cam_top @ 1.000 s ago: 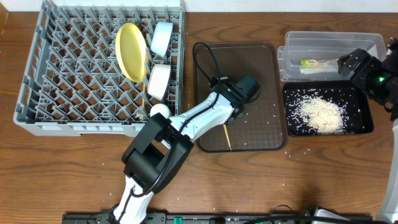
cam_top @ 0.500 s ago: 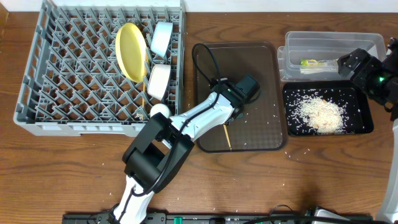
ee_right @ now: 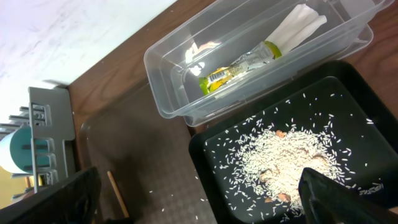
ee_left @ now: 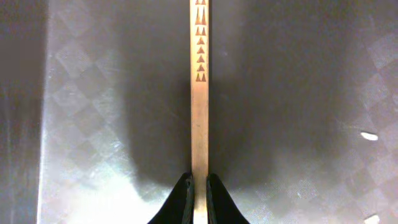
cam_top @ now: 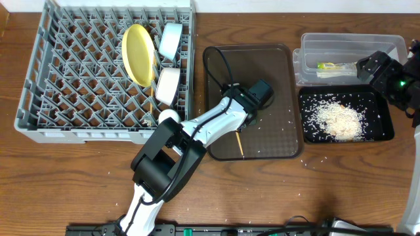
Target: Sort waste into correct bins and load items into the dishwasher
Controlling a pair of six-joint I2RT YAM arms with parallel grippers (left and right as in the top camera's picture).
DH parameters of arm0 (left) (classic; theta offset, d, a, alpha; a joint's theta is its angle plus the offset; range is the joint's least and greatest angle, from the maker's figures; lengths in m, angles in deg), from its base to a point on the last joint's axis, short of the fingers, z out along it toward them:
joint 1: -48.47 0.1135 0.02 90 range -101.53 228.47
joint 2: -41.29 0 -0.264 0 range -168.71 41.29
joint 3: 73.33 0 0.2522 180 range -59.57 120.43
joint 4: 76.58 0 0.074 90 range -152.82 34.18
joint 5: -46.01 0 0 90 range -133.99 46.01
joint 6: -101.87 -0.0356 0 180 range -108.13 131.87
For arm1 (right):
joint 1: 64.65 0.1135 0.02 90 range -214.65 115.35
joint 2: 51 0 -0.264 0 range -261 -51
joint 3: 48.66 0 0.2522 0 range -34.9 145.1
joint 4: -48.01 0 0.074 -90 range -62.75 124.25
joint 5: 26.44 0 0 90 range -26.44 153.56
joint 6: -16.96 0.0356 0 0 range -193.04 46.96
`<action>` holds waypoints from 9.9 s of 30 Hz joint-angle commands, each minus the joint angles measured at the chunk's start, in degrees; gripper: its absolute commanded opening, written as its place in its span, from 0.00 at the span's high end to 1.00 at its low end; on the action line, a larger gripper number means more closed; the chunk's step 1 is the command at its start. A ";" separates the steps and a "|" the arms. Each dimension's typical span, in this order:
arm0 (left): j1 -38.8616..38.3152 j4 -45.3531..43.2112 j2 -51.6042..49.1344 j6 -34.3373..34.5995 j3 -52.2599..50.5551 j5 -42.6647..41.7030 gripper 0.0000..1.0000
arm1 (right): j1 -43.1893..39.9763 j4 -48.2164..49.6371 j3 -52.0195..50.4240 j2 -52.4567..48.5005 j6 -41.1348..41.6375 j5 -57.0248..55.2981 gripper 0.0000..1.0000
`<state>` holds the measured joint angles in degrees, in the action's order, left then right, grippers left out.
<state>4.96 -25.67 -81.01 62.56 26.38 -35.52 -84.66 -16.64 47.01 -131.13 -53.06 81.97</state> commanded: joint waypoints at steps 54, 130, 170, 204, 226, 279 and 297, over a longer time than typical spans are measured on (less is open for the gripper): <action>32.76 11.93 22.82 -48.96 3.10 11.74 0.46 | -0.07 0.09 0.85 -0.11 0.35 0.04 0.01; 49.70 -42.10 122.22 -53.55 -83.82 -10.58 0.07 | -0.07 0.09 0.85 -0.11 0.35 0.04 0.01; 49.70 -33.11 122.07 -53.88 -85.72 -10.19 0.07 | -0.07 0.07 0.85 -0.11 0.35 0.04 0.01; 49.70 -33.11 122.07 -53.88 -85.72 -10.19 0.07 | 21.86 17.84 -28.46 32.26 -10.01 -29.05 0.01; 49.70 -33.11 122.07 -53.88 -85.72 -10.19 0.07 | 25.05 41.94 -78.34 76.94 -15.28 -24.26 0.01; 49.70 -33.14 122.07 -53.88 -85.72 -10.19 0.07 | 25.24 47.01 -81.59 79.82 -17.29 -21.99 0.01; 49.70 -33.11 122.07 -53.88 -85.72 -10.19 0.07 | 25.24 47.01 -81.59 79.82 -17.29 -22.01 0.01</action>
<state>54.38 -60.99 40.71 8.99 -58.40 -46.64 -59.87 30.28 -34.30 -51.64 -69.47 59.72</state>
